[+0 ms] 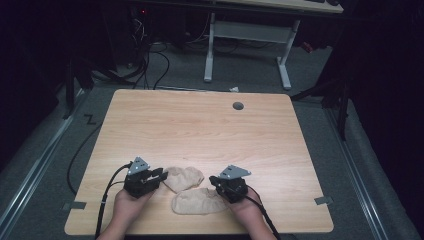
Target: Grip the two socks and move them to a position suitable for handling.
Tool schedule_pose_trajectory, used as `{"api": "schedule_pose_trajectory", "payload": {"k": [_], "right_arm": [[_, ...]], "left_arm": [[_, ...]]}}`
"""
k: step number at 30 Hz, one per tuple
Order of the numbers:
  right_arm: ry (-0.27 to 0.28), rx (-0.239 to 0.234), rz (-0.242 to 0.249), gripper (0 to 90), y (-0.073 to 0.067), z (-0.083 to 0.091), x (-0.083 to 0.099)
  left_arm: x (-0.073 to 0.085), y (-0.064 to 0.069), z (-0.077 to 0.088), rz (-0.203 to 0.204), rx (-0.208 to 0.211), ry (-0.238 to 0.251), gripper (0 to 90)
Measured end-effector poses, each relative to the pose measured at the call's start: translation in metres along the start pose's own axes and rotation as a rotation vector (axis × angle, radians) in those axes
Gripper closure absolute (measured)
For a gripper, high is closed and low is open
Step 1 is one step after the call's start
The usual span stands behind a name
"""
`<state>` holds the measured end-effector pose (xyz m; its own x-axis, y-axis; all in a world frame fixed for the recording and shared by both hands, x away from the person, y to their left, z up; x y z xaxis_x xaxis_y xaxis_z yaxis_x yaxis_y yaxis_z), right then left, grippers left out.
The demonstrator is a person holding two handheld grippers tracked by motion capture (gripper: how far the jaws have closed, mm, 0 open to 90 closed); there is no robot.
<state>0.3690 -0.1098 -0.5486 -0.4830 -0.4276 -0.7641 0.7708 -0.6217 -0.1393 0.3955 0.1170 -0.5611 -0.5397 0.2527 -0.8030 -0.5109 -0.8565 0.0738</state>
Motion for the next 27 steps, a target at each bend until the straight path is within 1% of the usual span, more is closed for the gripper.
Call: {"api": "schedule_pose_trajectory", "payload": {"k": [1, 2, 3, 5, 6, 9, 11, 13, 14, 16, 17, 18, 19, 20, 22, 23, 24, 25, 26, 27], "right_arm": [[-0.026, -0.003, 0.002, 85.8, 0.002, -0.011, -0.008], [-0.033, -0.010, 0.006, 84.9, 0.003, -0.016, -0.012], [-0.033, -0.010, 0.006, 84.9, 0.003, -0.016, -0.012], [-0.062, -0.008, -0.001, 83.4, 0.006, -0.026, -0.016], [-0.069, -0.018, -0.014, 80.9, 0.010, -0.035, -0.019], [-0.082, -0.015, -0.029, 78.4, 0.013, -0.040, -0.021], [-0.091, -0.021, -0.045, 76.4, 0.015, -0.044, -0.022], [-0.113, -0.020, -0.056, 74.6, 0.017, -0.048, -0.020], [-0.123, -0.026, -0.053, 73.3, 0.018, -0.050, -0.019], [-0.152, -0.028, -0.066, 72.3, 0.018, -0.052, -0.015], [-0.149, -0.034, -0.072, 73.0, 0.017, -0.053, -0.014], [-0.155, -0.053, -0.076, 83.0, 0.016, -0.053, -0.014], [-0.155, -0.053, -0.076, 83.0, 0.016, -0.053, -0.014], [-0.156, -0.055, -0.055, 87.0, 0.015, -0.053, -0.014], [-0.160, -0.044, -0.038, 88.6, 0.012, -0.052, -0.015], [-0.141, -0.025, -0.019, 88.7, 0.013, -0.048, -0.018], [-0.141, -0.025, -0.019, 88.7, 0.013, -0.048, -0.018], [-0.109, -0.008, -0.020, 88.6, 0.014, -0.039, -0.023], [-0.109, -0.008, -0.020, 88.6, 0.014, -0.039, -0.023], [-0.089, 0.002, -0.022, 88.6, 0.016, -0.035, -0.025]], "left_arm": [[0.000, -0.001, -0.001, 0.005, -0.006, -0.003, 61.0], [0.002, -0.003, -0.004, 0.013, -0.005, -0.020, 59.7], [0.002, -0.003, -0.004, 0.013, -0.005, -0.020, 58.2], [0.004, -0.004, -0.009, 0.023, 0.001, -0.044, 57.4], [0.003, -0.004, -0.013, 0.025, 0.003, -0.058, 57.2], [0.002, -0.004, -0.016, 0.023, 0.007, -0.065, 58.3], [0.003, -0.002, -0.018, 0.016, 0.007, -0.075, 64.4], [0.003, -0.001, -0.019, 0.010, 0.012, -0.075, 74.1], [0.003, 0.000, -0.018, 0.001, 0.008, -0.067, 78.0], [0.002, 0.000, -0.015, -0.004, 0.007, -0.045, 84.8], [0.001, 0.001, -0.014, -0.010, 0.002, -0.036, 86.6], [-0.001, 0.002, -0.011, -0.013, 0.001, -0.019, 87.6], [-0.001, 0.002, -0.011, -0.013, 0.001, -0.019, 87.7], [-0.002, 0.002, -0.009, -0.013, -0.001, -0.008, 87.7], [-0.005, 0.003, -0.005, -0.013, -0.003, 0.016, 87.9], [-0.006, 0.003, -0.003, -0.014, -0.004, 0.027, 87.9], [-0.008, 0.003, -0.001, -0.012, -0.006, 0.039, 87.9], [-0.012, 0.003, 0.003, -0.013, -0.014, 0.061, 88.0], [-0.012, 0.003, 0.003, -0.013, -0.014, 0.061, 87.9], [-0.015, 0.003, 0.004, -0.013, -0.016, 0.068, 87.9]]}}
Point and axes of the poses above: each handheld gripper's, and its own axes: z roughly backward along the jaws, x roughly out of its underside, y roughly to its right, the point moved 7 cm from there along -z, roughly forward along the jaws, and after that the axes turned 12 degrees about -x, right-handed, at the moved point
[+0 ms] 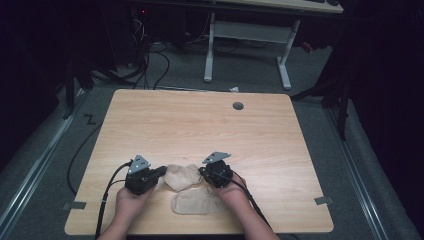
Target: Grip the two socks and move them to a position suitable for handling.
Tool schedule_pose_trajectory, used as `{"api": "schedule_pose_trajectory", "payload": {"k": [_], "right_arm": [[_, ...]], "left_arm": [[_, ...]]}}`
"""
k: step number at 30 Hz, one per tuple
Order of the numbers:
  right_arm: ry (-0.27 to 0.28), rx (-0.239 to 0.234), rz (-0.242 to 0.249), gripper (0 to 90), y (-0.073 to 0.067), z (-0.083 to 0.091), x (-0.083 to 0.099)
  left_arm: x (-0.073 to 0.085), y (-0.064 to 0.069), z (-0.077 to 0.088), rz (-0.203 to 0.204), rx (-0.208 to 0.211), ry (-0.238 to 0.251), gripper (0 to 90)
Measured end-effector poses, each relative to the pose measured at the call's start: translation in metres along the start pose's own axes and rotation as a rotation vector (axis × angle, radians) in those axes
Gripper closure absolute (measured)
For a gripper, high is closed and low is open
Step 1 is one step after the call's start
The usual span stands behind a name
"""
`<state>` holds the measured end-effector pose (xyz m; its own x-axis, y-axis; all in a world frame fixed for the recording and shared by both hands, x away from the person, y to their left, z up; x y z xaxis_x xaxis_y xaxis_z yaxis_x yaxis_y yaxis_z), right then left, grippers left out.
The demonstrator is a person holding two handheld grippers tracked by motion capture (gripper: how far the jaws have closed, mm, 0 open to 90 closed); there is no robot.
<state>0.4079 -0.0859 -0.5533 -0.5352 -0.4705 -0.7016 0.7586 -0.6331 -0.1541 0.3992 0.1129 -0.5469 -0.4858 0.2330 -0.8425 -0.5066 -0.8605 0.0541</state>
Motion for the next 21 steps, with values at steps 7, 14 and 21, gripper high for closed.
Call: {"api": "schedule_pose_trajectory", "payload": {"k": [7, 14, 21], "right_arm": [[0.082, 0.073, -0.037, 88.5, 0.018, 0.040, -0.003], [0.113, 0.110, -0.071, 88.3, 0.031, 0.063, 0.012], [0.099, 0.118, -0.077, 88.3, 0.034, 0.057, 0.019]], "left_arm": [[-0.011, 0.007, 0.001, -0.012, 0.007, 0.039, 88.3], [-0.003, 0.013, -0.016, -0.037, -0.007, -0.009, 88.4], [-0.002, 0.011, -0.019, -0.020, 0.002, -0.019, 88.4]]}}
Point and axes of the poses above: each handheld gripper's, and its own axes: z roughly backward along the jaws, x roughly out of its underside, y roughly to its right, the point moved 7 cm from there along -z, roughly forward along the jaws, and after that the axes turned 12 degrees about -x, right-handed, at the moved point
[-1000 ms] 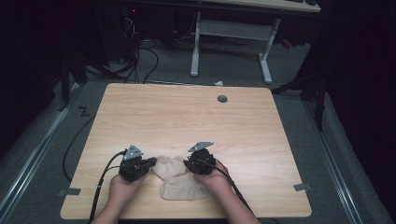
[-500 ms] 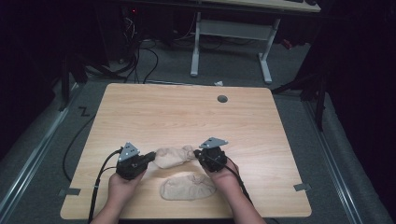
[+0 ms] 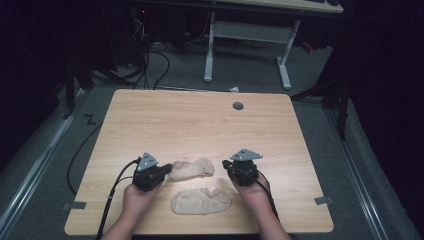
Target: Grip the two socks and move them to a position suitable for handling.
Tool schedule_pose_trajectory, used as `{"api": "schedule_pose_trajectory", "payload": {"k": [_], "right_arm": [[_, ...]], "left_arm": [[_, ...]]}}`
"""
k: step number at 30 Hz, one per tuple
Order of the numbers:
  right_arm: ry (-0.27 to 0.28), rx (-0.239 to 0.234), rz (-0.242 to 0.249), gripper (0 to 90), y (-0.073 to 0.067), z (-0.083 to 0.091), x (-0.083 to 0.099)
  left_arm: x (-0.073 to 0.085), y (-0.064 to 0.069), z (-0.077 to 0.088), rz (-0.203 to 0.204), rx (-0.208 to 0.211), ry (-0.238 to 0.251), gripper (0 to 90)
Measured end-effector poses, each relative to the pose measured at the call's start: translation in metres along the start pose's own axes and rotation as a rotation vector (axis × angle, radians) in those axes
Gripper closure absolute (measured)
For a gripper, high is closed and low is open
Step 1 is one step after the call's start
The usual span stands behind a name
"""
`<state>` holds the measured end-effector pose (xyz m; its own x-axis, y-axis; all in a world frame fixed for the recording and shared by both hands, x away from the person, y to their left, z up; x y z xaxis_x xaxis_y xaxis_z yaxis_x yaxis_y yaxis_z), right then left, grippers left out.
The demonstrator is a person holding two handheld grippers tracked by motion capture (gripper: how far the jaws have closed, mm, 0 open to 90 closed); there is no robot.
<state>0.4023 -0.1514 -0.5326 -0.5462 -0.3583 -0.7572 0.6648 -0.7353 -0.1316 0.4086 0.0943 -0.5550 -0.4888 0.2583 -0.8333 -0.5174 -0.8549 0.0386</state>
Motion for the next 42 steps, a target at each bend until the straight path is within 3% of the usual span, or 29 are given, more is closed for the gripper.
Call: {"api": "schedule_pose_trajectory", "payload": {"k": [6, 11, 13, 14, 17, 24, 25, 27, 28, 35, 36, 39, 40, 42], "right_arm": [[-0.010, -0.023, -0.002, 86.6, -0.005, -0.009, 0.006], [-0.013, -0.042, 0.002, 84.4, -0.012, -0.011, 0.007], [-0.014, -0.069, 0.010, 79.9, -0.017, -0.012, 0.008], [-0.019, -0.076, 0.037, 75.1, -0.020, -0.015, 0.008], [-0.044, -0.093, 0.045, 69.4, -0.024, -0.025, 0.012], [-0.086, -0.087, 0.099, 66.8, -0.025, -0.047, 0.013], [-0.096, -0.087, 0.095, 69.9, -0.024, -0.051, 0.015], [-0.094, -0.086, 0.094, 87.7, -0.022, -0.054, 0.016], [-0.105, -0.083, 0.093, 90.0, -0.020, -0.053, 0.016], [-0.044, -0.074, 0.089, 90.0, -0.021, -0.034, 0.007], [-0.021, -0.095, 0.067, 83.7, -0.023, -0.034, 0.005], [-0.023, -0.135, 0.036, 77.0, -0.024, -0.040, 0.005], [-0.034, -0.111, 0.037, 71.5, -0.022, -0.048, 0.004], [-0.026, -0.105, 0.020, 71.5, -0.019, -0.051, 0.003]], "left_arm": [[-0.016, 0.011, 0.010, -0.022, 0.023, 0.048, 88.4], [-0.025, 0.014, 0.011, -0.031, 0.024, 0.062, 88.5], [-0.026, 0.016, 0.011, -0.034, 0.023, 0.065, 88.5], [-0.027, 0.016, 0.012, -0.032, 0.022, 0.065, 88.5], [-0.028, 0.015, 0.013, -0.025, 0.023, 0.071, 88.5], [-0.035, 0.016, 0.016, -0.023, 0.026, 0.090, 88.5], [-0.035, 0.015, 0.017, -0.026, 0.023, 0.089, 88.5], [-0.036, 0.014, 0.018, -0.021, 0.022, 0.092, 88.5], [-0.037, 0.014, 0.018, -0.020, 0.021, 0.095, 88.5], [-0.045, 0.022, 0.022, -0.038, 0.031, 0.113, 88.5], [-0.045, 0.023, 0.022, -0.041, 0.033, 0.112, 88.5], [-0.045, 0.023, 0.020, -0.040, 0.027, 0.110, 88.5], [-0.044, 0.021, 0.020, -0.039, 0.021, 0.106, 88.5], [-0.043, 0.020, 0.020, -0.038, 0.021, 0.101, 88.5]]}}
Point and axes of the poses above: each handheld gripper's, and its own axes: z roughly backward along the jaws, x roughly out of its underside, y roughly to its right, the point moved 7 cm from there along -z, roughly forward along the jaws, and after that the axes turned 12 degrees about -x, right-handed, at the moved point
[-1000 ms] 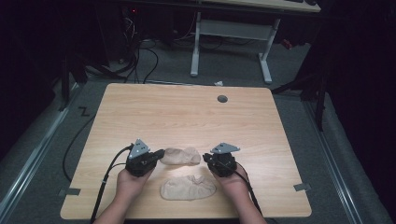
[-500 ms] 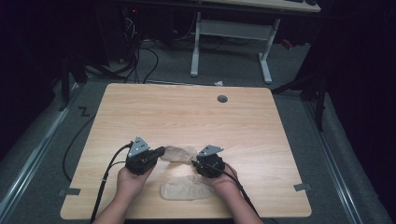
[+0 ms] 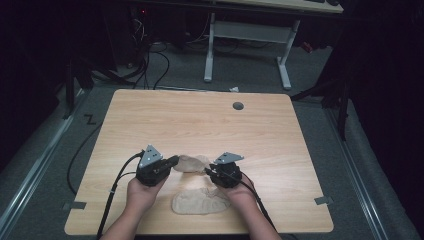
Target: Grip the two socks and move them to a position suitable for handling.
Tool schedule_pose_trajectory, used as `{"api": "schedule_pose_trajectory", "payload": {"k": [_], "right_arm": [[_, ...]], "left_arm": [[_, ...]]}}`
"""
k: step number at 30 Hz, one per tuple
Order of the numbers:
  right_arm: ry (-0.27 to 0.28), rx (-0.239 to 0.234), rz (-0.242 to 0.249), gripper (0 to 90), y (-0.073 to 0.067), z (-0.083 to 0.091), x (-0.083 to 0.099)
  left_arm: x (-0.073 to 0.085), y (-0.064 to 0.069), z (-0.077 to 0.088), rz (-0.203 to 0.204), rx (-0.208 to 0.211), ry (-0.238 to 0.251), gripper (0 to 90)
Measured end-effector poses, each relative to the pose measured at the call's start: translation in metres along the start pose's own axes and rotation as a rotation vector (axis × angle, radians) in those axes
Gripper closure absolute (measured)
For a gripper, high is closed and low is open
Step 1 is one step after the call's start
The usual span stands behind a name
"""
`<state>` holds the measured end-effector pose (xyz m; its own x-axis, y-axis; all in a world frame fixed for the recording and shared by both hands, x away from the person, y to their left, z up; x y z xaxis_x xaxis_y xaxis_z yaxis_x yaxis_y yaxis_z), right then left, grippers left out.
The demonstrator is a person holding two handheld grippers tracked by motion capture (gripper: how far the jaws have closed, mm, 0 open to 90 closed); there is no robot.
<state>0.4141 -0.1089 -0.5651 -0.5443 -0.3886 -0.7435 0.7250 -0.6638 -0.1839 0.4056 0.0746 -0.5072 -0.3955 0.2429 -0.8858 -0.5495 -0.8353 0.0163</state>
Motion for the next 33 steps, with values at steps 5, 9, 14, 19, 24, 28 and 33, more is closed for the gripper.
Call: {"api": "schedule_pose_trajectory", "payload": {"k": [5, 9, 14, 19, 24, 28, 33], "right_arm": [[-0.010, 0.038, -0.047, 73.5, 0.012, -0.009, -0.008], [-0.047, 0.046, -0.054, 68.7, 0.015, -0.019, -0.004], [-0.058, 0.025, -0.038, 85.6, 0.009, -0.020, -0.004], [-0.061, 0.039, -0.012, 88.5, 0.003, -0.015, -0.003], [-0.002, 0.074, -0.014, 88.3, 0.002, 0.021, -0.003], [0.045, 0.125, -0.028, 88.2, 0.008, 0.062, 0.004], [0.075, 0.186, -0.055, 88.1, 0.017, 0.101, 0.015]], "left_arm": [[0.008, -0.006, 0.001, 0.010, -0.006, -0.011, 88.5], [0.012, -0.010, 0.003, 0.019, -0.012, -0.013, 88.5], [0.016, -0.012, 0.004, 0.027, -0.013, -0.017, 88.5], [0.014, -0.007, 0.007, 0.028, 0.006, -0.006, 88.5], [0.008, 0.019, 0.008, 0.023, 0.073, 0.020, 88.5], [0.003, 0.051, 0.005, 0.007, 0.149, 0.038, 88.4], [0.001, 0.077, -0.003, -0.020, 0.196, 0.038, 88.2]]}}
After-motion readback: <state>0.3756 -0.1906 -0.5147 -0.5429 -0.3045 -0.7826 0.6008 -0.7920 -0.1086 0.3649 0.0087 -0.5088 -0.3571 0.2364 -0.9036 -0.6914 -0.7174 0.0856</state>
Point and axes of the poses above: each handheld gripper's, and its own axes: z roughly backward along the jaws, x roughly out of its underside, y roughly to its right, the point moved 7 cm from there along -z, roughly forward along the jaws, and after that the axes turned 12 degrees about -x, right-handed, at the moved point
